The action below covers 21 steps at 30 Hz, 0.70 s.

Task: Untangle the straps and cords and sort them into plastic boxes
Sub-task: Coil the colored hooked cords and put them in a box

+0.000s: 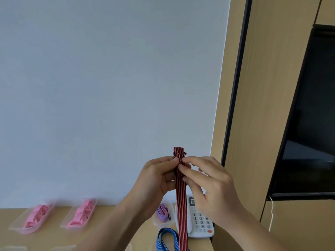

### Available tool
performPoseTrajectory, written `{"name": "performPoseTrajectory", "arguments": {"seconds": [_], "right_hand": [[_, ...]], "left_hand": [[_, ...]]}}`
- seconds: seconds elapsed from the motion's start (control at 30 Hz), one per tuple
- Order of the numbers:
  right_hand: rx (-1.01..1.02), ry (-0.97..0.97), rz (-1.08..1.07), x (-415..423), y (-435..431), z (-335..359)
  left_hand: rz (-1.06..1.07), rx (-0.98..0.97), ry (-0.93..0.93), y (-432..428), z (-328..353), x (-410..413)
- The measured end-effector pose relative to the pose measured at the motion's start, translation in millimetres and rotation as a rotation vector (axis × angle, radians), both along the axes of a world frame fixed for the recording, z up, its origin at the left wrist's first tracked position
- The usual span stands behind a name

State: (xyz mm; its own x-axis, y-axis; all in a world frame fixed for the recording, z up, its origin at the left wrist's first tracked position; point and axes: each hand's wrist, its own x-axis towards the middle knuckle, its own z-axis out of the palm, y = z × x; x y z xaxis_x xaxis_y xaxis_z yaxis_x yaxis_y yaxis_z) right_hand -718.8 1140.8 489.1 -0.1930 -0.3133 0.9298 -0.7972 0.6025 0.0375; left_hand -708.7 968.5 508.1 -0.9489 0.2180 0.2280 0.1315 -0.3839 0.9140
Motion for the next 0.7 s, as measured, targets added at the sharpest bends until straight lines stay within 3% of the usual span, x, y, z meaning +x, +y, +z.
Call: {"name": "performPoseTrajectory", "arguments": {"seconds": [0.07, 0.2, 0.33, 0.43, 0.7], "right_hand": [[-0.024, -0.078, 0.046, 6.0, -2.4, 2.2], [-0.275, -0.291, 0.116, 10.9, -5.6, 14.7], [-0.350, -0.868, 0.303, 4.9, -3.6, 27.3], [-0.286, -0.863, 0.335, 3.0, -1.2, 33.8], [-0.415, -0.741, 0.360, 4.8, -5.4, 34.1]], "left_hand": [[0.010, -0.054, 0.024, -1.2, 0.1, -0.4], [0.049, -0.121, 0.077, 0.1, -1.9, 1.1], [0.078, -0.184, 0.135, -3.2, -3.0, 2.8], [0.066, -0.191, 0.117, -4.7, -5.3, 5.9], [0.091, -0.083, -0.063, -1.1, -17.8, 11.1]]}}
